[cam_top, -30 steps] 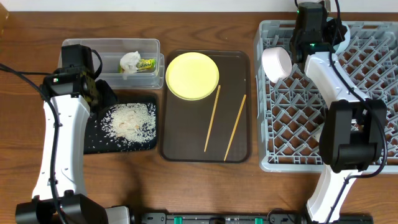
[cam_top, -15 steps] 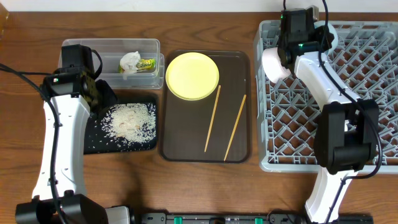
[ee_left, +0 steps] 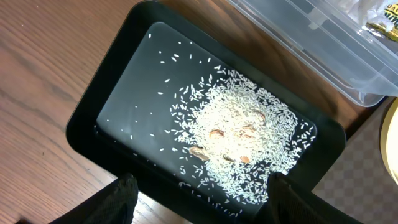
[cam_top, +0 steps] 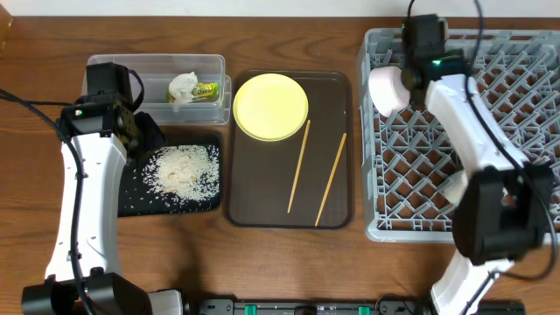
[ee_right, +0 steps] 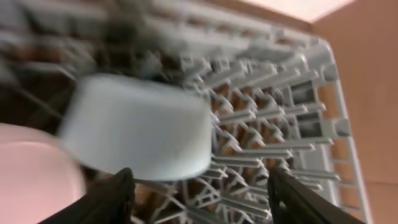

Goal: Sort waste into correct bins and load items into the dishwasher rack
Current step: 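Reach the right gripper to the brown tray and pinch one chopstick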

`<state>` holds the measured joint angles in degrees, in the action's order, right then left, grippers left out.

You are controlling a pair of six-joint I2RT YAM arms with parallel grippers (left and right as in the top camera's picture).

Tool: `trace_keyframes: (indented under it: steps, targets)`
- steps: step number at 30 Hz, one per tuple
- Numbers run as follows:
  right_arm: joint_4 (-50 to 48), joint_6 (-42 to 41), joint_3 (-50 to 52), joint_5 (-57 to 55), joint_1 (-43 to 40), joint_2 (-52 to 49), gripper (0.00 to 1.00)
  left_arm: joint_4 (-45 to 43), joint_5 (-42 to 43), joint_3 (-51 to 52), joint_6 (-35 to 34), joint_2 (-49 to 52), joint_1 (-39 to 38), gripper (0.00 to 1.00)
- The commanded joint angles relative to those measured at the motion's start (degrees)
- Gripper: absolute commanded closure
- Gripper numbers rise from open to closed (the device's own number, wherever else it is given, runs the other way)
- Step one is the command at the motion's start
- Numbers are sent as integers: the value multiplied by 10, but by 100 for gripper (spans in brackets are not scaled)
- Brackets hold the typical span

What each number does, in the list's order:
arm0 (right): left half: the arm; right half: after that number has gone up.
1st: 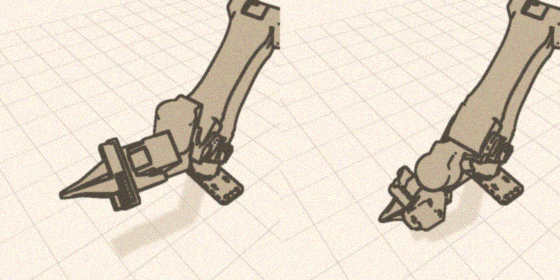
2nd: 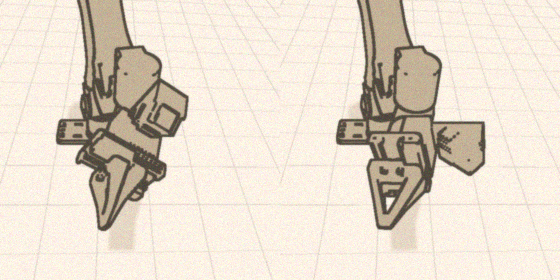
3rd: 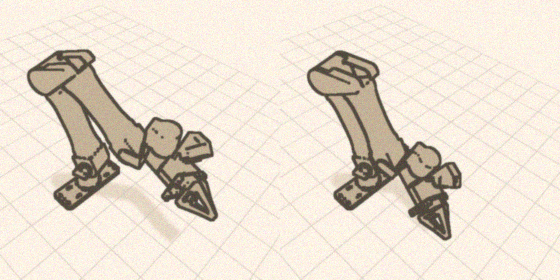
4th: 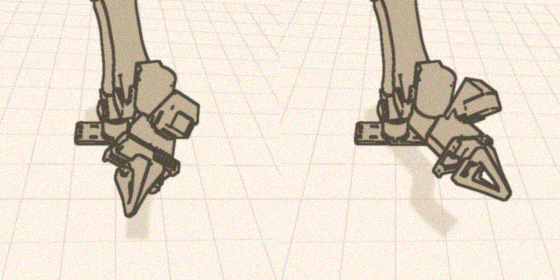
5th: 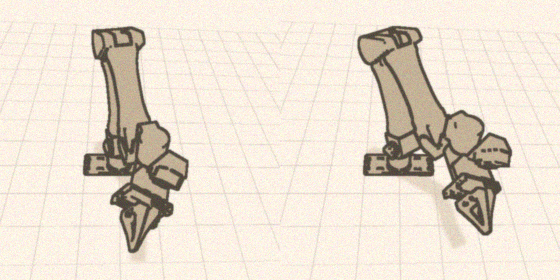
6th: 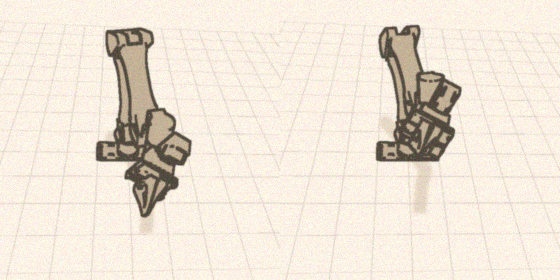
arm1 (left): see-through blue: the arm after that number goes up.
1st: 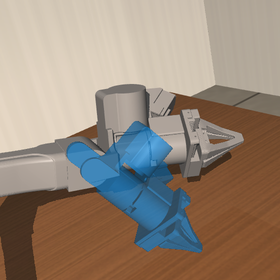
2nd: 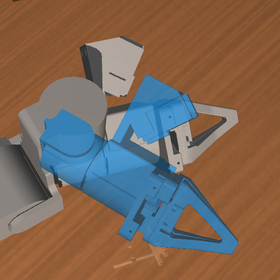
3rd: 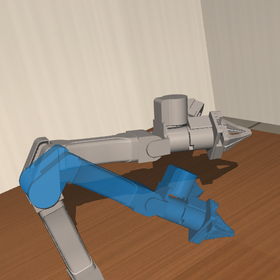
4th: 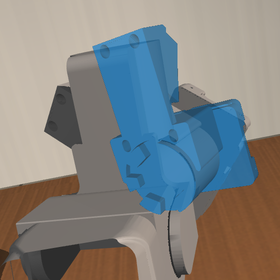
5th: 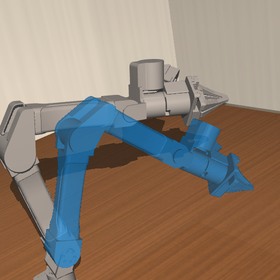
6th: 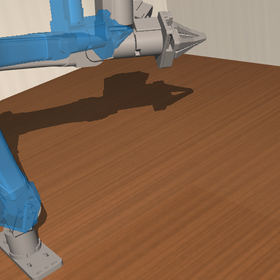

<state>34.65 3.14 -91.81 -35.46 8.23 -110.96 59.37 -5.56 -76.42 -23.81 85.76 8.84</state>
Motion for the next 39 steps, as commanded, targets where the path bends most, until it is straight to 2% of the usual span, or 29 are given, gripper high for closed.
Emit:
trace_keyframes:
  steps: [1, 4, 8, 12, 18, 23, 27, 39]
  targets:
    - [4, -24, -1, 123, 12, 58, 32, 2, -9, -3, -3, 0, 1, 30]
    - [18, -25, -1, 242, 12, 84, 33, 1, -9, -3, -3, 0, 1, 30]
    - [52, -47, -1, 418, 24, 98, 39, 1, -9, -3, -3, 0, 1, 30]
    - [97, -80, 1, 482, 56, 96, 39, 2, -9, -3, -3, 0, 1, 30]
    - [111, -104, 18, 464, 136, 93, 37, 1, -9, -3, -3, 0, 1, 30]
    - [127, -228, 54, 362, 197, 93, 40, 1, -9, -3, -3, 0, 1, 30]
    - [144, -295, 101, 346, 231, 93, 41, 1, -9, -3, -3, 0, 1, 30]
    - [125, -356, 220, 308, 299, 77, 42, 1, -9, -3, -3, 0, 1, 30]
